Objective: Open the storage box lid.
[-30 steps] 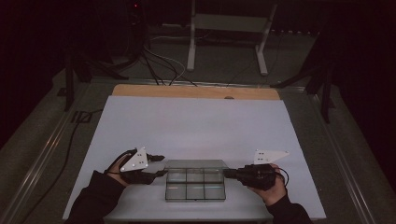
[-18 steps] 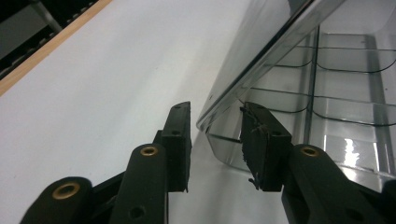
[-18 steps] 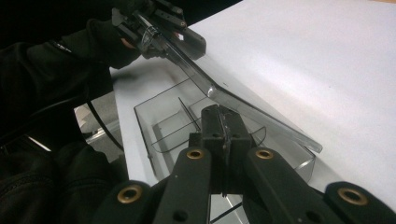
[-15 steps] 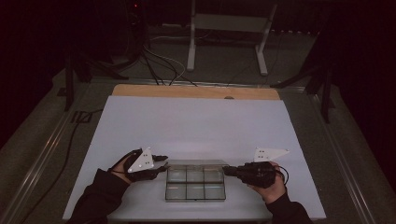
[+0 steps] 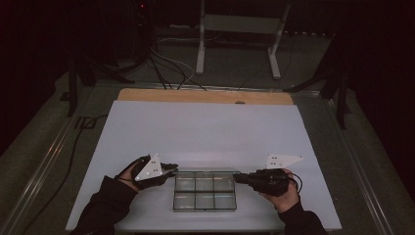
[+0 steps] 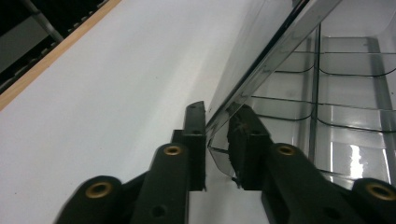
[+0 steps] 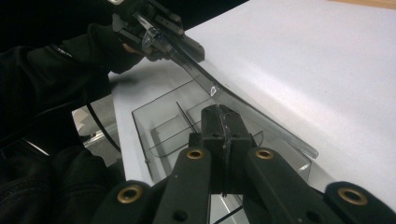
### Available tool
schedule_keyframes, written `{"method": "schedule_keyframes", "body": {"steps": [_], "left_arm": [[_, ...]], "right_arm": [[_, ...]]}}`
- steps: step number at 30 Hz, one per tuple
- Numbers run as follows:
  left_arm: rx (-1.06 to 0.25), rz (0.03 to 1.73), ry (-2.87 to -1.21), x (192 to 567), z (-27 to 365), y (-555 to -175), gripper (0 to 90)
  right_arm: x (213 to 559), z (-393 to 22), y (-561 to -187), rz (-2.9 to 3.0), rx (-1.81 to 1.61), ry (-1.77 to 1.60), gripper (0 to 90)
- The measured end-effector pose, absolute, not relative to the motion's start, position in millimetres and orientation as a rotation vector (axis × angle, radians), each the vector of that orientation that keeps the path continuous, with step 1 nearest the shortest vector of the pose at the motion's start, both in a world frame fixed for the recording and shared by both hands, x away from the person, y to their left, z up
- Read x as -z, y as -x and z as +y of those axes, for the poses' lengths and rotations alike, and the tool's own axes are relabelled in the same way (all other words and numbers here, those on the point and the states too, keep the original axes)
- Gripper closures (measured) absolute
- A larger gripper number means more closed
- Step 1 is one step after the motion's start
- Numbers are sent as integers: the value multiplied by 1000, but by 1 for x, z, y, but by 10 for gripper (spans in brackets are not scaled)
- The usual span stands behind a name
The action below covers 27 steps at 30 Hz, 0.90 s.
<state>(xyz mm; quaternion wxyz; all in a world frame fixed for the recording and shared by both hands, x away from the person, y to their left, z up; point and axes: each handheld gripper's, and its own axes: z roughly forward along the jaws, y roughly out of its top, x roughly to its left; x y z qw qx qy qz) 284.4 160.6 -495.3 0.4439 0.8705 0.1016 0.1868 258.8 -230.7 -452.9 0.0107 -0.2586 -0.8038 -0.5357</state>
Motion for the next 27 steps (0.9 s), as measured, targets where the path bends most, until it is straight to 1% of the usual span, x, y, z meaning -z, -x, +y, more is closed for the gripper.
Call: {"method": "schedule_keyframes", "body": {"steps": [11, 21, 23, 24, 27], "left_arm": [[-452, 246, -2156, 496, 161, -286, 820], [-443, 248, -2159, 495, 162, -287, 820], [-447, 250, -2159, 495, 162, -287, 825], [-443, 253, -2159, 494, 162, -288, 829], [-442, 255, -2159, 494, 162, -288, 834]], "right_arm": [[457, -234, -259, -2525, 1639, 807, 896], [476, -250, -266, -2636, 1525, 939, 880], [479, -250, -268, -2672, 1503, 957, 851], [479, -250, -269, -2674, 1502, 962, 808], [480, -247, -270, -2718, 1507, 974, 727]]}}
